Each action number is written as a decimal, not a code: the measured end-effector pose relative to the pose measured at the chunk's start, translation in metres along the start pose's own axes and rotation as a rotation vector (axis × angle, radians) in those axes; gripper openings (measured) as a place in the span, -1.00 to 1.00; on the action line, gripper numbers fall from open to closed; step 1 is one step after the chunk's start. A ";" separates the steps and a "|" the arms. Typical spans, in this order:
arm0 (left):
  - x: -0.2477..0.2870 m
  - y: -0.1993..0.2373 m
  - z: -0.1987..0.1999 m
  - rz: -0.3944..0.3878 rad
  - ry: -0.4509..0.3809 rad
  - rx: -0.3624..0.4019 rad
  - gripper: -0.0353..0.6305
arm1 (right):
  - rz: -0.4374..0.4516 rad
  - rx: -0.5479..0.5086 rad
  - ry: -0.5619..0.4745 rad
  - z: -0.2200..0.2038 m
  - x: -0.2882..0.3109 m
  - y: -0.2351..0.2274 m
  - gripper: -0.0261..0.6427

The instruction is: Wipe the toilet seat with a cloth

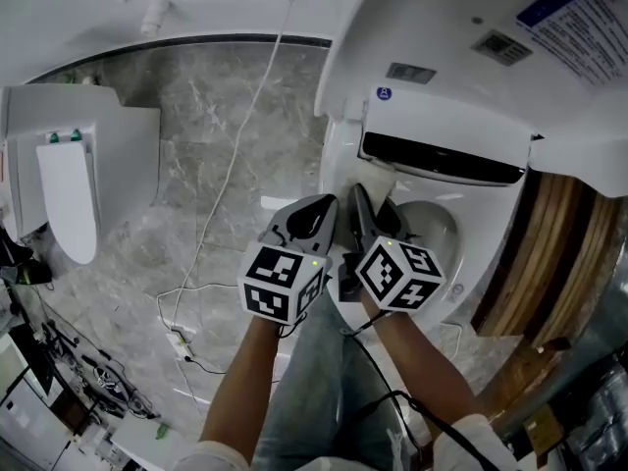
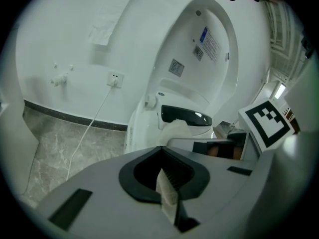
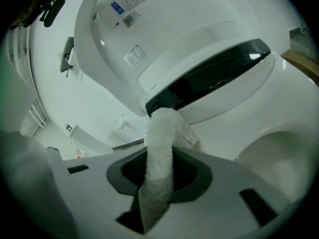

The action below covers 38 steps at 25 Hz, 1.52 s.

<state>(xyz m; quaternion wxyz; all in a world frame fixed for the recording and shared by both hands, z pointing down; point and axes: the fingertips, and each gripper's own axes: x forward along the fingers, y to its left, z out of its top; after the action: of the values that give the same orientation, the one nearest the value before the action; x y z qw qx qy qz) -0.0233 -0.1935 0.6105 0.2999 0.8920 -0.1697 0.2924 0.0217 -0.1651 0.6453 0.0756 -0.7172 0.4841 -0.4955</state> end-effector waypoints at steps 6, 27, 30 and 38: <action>0.012 -0.024 -0.012 -0.037 0.036 0.027 -0.86 | -0.044 0.025 -0.037 0.016 -0.015 -0.031 -0.62; 0.051 -0.087 -0.028 -0.152 0.120 0.127 -0.86 | -0.173 0.154 -0.111 0.044 -0.065 -0.139 -0.62; 0.057 -0.095 -0.034 -0.171 0.143 0.133 -0.86 | -0.192 0.158 -0.129 0.049 -0.073 -0.152 -0.62; 0.080 -0.124 -0.029 -0.239 0.170 0.182 -0.86 | -0.230 0.200 -0.176 0.065 -0.092 -0.180 -0.62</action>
<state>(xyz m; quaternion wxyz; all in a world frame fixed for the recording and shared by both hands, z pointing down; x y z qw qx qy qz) 0.0859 -0.0905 0.6249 0.2638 0.9015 -0.0094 0.3430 0.1810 -0.0246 0.6602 0.1314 -0.7973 0.3389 -0.4819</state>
